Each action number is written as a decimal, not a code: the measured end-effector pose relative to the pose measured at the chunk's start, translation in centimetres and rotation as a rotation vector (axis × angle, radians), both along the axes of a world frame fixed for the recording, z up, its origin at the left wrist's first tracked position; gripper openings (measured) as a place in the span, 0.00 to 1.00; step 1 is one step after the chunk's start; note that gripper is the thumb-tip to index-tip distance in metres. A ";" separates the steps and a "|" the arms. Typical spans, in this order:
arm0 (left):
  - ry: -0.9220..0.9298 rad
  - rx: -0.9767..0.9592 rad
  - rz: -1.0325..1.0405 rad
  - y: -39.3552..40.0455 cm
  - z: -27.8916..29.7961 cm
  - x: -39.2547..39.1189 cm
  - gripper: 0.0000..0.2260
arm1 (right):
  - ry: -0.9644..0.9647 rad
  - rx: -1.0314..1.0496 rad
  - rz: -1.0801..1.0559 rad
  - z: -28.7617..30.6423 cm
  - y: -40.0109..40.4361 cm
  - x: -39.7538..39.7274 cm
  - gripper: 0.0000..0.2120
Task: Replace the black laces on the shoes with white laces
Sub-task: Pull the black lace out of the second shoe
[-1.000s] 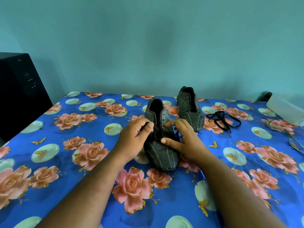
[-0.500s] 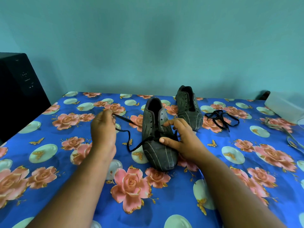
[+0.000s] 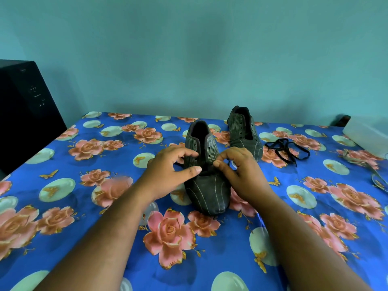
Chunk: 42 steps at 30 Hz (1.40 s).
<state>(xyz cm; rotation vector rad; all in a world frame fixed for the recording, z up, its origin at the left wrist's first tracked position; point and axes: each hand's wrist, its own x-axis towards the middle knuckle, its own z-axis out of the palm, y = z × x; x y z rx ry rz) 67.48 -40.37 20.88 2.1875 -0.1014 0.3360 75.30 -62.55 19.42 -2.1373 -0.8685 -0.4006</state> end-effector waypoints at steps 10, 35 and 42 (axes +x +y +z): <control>-0.013 -0.006 0.020 0.2 0.0 0.0 0.04 | -0.064 -0.065 -0.254 -0.9 0.2 0.4 0.06; 0.280 0.334 -0.137 1.5 -1.4 0.7 0.49 | 0.359 0.626 0.175 3.0 1.2 -2.7 0.06; 0.256 0.286 -0.143 1.5 -1.6 0.7 0.50 | 0.084 0.284 -0.258 1.1 0.0 -0.3 0.05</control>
